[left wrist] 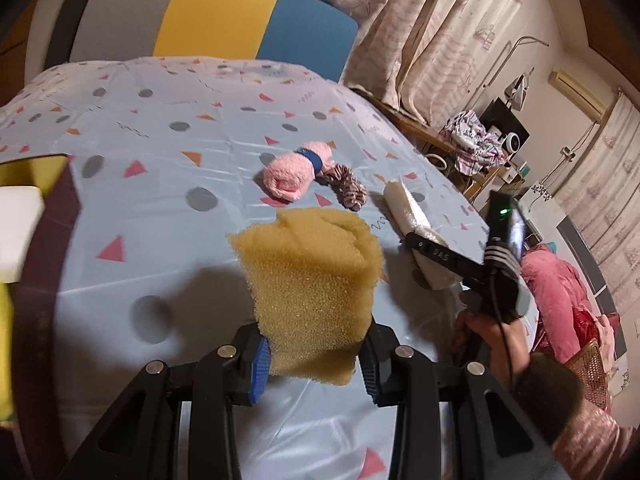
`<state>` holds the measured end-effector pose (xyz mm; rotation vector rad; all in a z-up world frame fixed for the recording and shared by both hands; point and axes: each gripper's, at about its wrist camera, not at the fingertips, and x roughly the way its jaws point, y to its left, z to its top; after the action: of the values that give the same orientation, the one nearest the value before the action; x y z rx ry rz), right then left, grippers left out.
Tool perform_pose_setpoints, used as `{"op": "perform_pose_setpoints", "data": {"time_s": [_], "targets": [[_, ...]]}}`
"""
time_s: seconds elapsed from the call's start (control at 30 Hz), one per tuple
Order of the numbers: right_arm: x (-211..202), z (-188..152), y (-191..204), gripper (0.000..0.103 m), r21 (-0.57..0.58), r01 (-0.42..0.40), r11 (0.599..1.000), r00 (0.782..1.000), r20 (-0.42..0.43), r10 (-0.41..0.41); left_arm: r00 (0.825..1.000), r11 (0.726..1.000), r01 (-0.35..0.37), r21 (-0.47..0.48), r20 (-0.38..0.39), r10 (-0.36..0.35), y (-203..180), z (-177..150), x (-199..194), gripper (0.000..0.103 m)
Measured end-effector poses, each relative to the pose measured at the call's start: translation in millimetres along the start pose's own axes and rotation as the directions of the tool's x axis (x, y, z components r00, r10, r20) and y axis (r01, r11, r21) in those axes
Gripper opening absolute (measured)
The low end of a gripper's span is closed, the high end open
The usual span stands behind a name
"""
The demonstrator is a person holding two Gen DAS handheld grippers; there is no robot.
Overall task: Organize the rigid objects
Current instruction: 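Carry the yellow sponge to the gold tray and release it with the left tool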
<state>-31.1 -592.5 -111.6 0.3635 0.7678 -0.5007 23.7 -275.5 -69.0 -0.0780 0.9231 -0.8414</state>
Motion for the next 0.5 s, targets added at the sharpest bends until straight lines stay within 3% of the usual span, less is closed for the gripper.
{"op": "perform_pose_setpoints", "data": {"time_s": [0.23,0.5], "targets": [[-0.1,-0.2,4.1,0.033,-0.024,0.028,0.999,1.000,-0.003,-0.028,0.997,0.997,-0.011,-0.078,0.078,0.017,36.4,0.4,-56.0,0.037],[0.7,-0.2,11.6,0.034,-0.063,0.069,0.996,0.998,-0.005,-0.070,0.976,0.969,-0.073,-0.236,0.183,0.118,112.2,6.0,-121.7,0.037]]}}
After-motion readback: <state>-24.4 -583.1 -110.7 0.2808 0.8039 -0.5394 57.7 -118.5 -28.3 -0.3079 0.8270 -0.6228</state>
